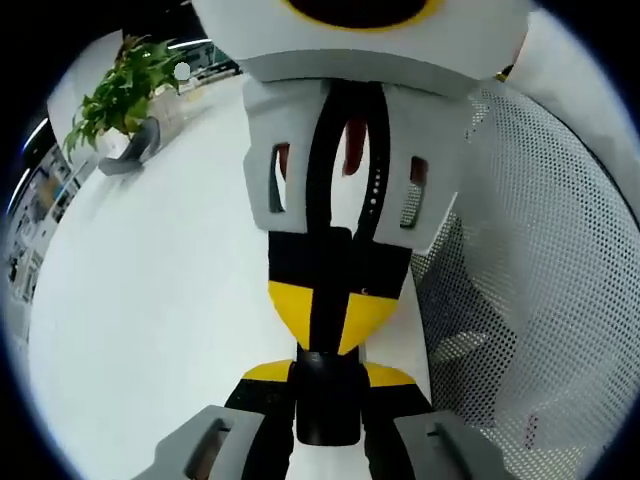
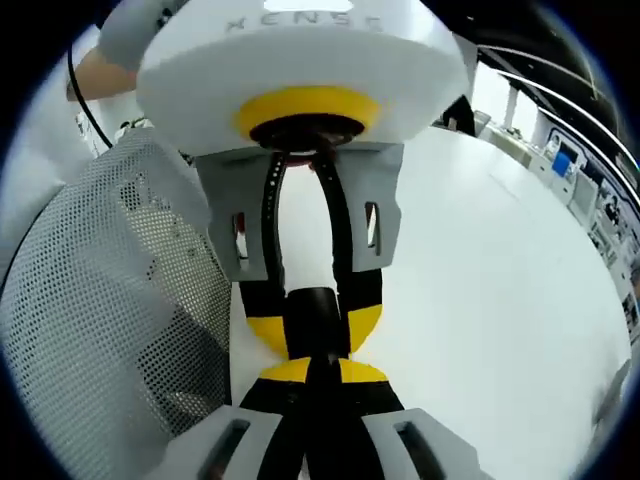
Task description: Press the specified remote control buttons in sequence, fully releasing each button before pressing the next.
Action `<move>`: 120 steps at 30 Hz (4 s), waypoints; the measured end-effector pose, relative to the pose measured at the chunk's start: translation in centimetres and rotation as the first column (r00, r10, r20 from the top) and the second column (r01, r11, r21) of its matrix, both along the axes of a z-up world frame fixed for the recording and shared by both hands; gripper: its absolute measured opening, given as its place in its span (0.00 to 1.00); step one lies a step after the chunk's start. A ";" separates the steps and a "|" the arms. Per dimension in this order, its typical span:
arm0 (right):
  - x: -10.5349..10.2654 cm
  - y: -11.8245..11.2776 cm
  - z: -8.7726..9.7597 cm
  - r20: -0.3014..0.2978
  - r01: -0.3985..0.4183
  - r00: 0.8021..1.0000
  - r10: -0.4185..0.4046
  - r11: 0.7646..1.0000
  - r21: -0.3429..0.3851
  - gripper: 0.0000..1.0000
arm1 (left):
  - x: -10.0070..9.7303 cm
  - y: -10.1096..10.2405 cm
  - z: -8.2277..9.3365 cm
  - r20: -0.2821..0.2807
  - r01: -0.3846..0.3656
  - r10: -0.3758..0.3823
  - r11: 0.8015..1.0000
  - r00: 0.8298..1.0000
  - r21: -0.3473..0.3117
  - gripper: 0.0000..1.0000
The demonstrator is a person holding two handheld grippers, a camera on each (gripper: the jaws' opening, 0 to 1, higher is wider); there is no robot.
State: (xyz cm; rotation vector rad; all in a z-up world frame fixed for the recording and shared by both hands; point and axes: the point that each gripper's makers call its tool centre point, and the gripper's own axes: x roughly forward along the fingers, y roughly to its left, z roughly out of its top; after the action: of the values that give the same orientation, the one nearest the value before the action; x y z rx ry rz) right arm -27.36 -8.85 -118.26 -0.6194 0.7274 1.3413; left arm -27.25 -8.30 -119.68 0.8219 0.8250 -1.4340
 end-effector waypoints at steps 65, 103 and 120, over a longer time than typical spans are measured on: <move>-0.3 -2.7 -1.5 0.001 -0.022 1.000 0.022 0.998 -0.055 0.22 | 3.0 7.5 15.6 -0.129 -0.549 0.834 0.228 0.536 -0.804 0.99; 5.9 -2.9 -1.4 -0.057 -0.010 0.998 0.003 0.991 -0.131 0.20 | 2.8 7.4 16.6 -0.146 -0.527 0.826 0.201 0.544 -0.826 0.97; 11.3 -3.4 -1.5 -0.068 0.001 0.998 -0.012 0.987 -0.162 0.21 | 2.8 7.4 16.4 -0.177 -0.546 0.820 0.185 0.544 -0.817 0.97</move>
State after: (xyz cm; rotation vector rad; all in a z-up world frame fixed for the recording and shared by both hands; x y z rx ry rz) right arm -16.04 -12.28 -119.72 -0.7025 0.9002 1.3111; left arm -24.48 -0.90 -103.24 -0.1431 0.1204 -0.6116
